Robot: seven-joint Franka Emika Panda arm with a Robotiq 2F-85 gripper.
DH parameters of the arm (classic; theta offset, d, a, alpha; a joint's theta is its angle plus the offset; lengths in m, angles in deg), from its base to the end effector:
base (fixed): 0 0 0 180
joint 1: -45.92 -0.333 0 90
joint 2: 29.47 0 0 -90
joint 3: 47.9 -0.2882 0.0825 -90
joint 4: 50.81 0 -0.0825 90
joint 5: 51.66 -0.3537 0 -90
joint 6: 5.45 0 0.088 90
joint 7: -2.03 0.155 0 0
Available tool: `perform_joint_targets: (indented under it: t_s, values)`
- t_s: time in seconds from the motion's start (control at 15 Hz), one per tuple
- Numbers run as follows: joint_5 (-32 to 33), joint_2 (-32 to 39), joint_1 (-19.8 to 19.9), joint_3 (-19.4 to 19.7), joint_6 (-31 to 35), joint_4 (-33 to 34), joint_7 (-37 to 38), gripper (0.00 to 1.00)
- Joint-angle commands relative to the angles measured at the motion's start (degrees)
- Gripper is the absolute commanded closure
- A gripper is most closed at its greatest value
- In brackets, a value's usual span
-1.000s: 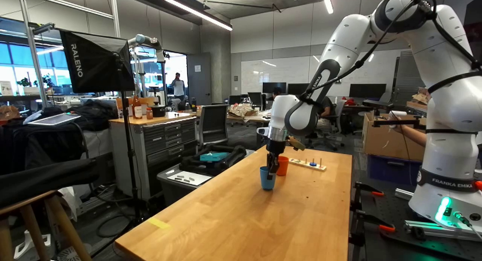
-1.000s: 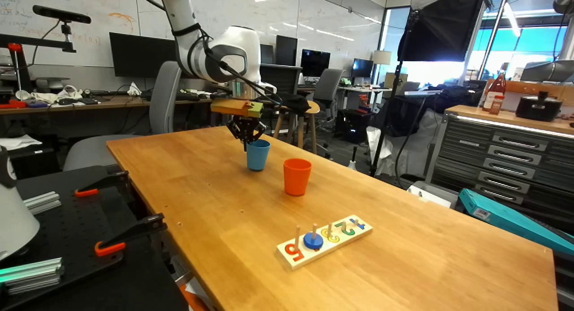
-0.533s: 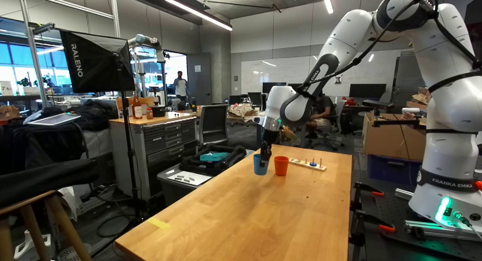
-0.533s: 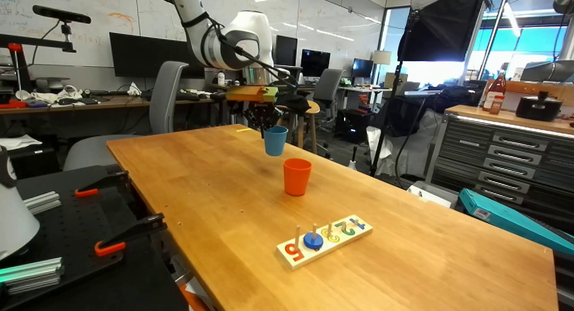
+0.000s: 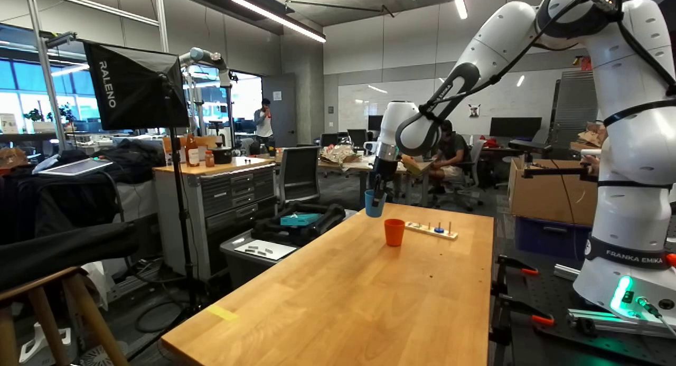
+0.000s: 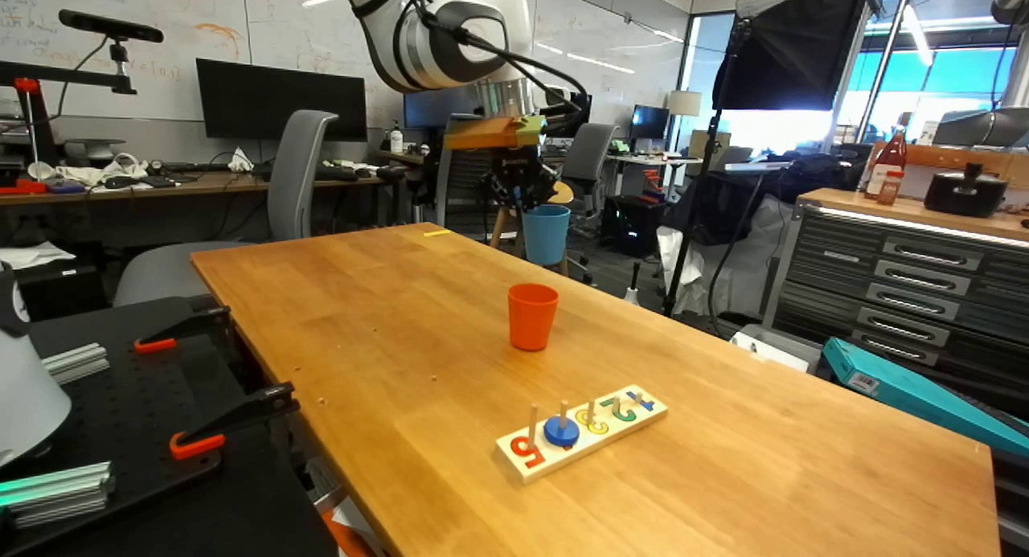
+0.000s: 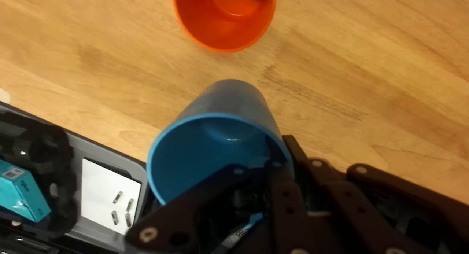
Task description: Put the blue cup in the orange cup
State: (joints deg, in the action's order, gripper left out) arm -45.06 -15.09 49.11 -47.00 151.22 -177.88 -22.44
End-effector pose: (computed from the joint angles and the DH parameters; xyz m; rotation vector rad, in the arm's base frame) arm 0.5607 -0.0379 0.2399 2.9157 0.6772 0.3634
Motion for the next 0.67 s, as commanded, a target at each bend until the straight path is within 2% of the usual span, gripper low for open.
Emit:
perform_joint_targets:
  t_s: [0.0, 0.6]
  values:
    - [1.8, -2.7, 1.2, 1.1, -3.7, 1.4, 1.5, 0.95]
    - [3.4, -2.2, 1.6, 2.4, -9.9, -0.4, 1.6, 0.95]
